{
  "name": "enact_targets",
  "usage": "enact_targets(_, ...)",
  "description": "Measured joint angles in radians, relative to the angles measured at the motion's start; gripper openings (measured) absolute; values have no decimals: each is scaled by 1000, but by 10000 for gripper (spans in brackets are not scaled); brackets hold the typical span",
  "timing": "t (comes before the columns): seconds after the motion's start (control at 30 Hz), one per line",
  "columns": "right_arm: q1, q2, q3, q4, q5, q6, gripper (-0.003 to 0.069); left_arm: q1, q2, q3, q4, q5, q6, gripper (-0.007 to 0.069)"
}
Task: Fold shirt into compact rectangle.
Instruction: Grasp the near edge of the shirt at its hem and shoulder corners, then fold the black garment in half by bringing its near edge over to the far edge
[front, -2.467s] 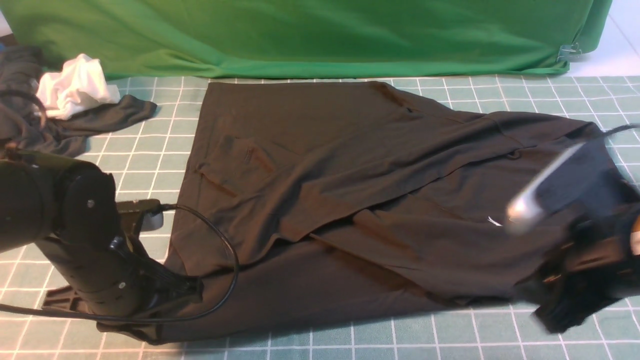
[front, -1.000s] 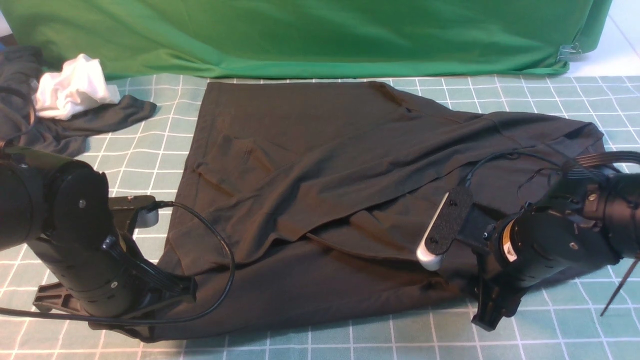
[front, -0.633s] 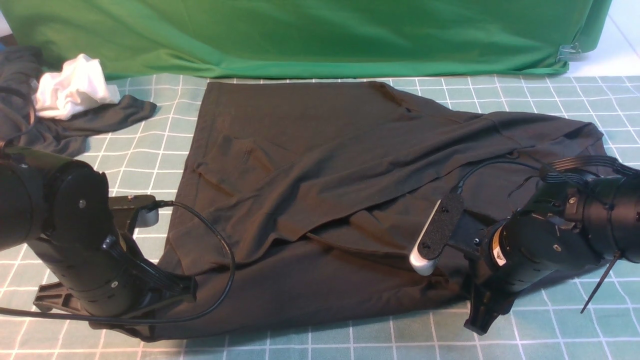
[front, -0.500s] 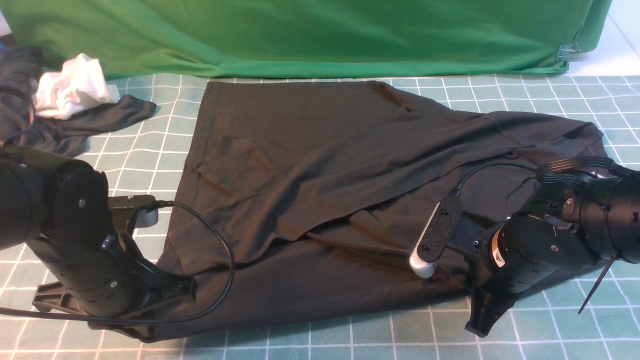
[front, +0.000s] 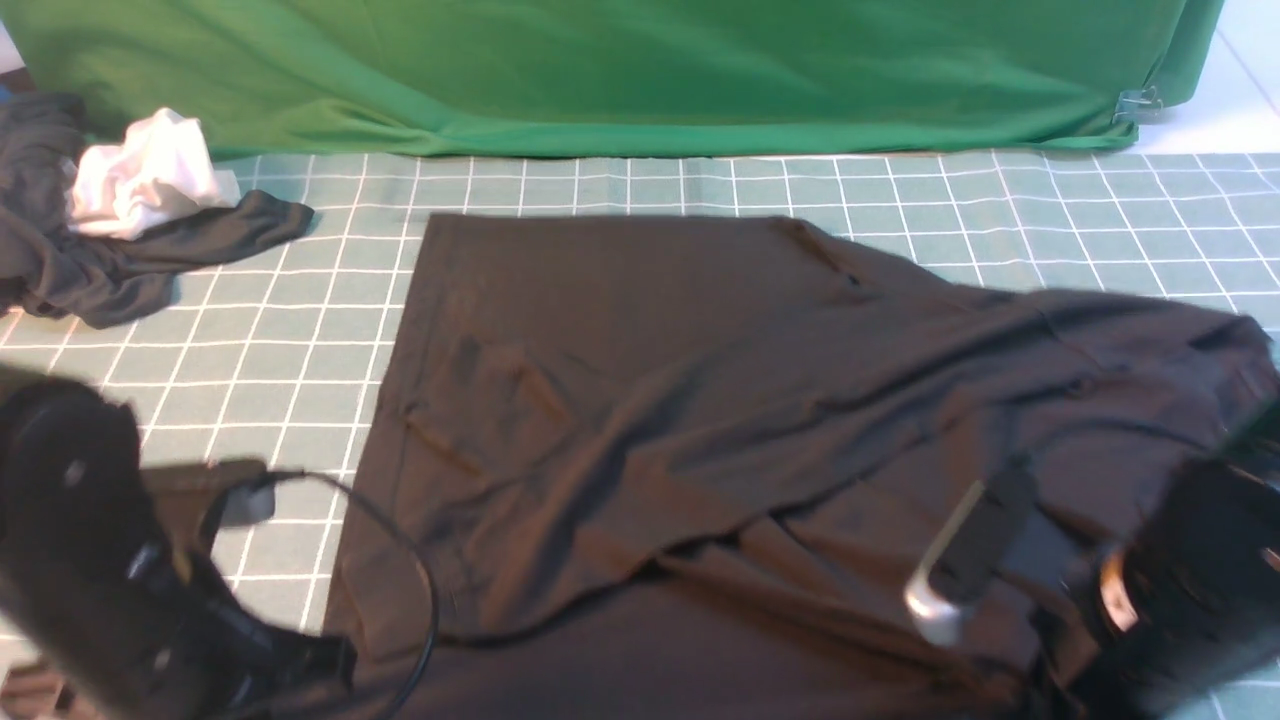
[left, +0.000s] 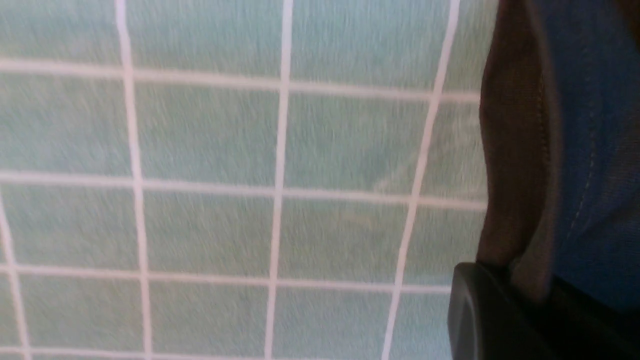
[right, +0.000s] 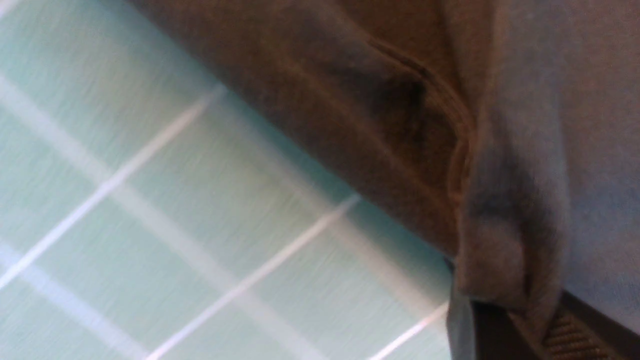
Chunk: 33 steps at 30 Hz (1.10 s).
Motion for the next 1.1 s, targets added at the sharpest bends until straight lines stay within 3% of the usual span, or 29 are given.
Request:
enact_targets(0.23,0,-170,56,37,73,80,43,0,-178,62,-130,2,-25,16)
enact_targets(0.43,0,-195,-23,-22,96,133,40,0,-195,15,-141,-60,-78,16)
enact_targets(0.7,-49,-30,-185,-74,50,159,40,1,-15,-162,-140,-290,-108,16)
enact_targets(1.1,-227,230,-421,-76,-65,156,40,79,306,-421,-140,-382,-106,16)
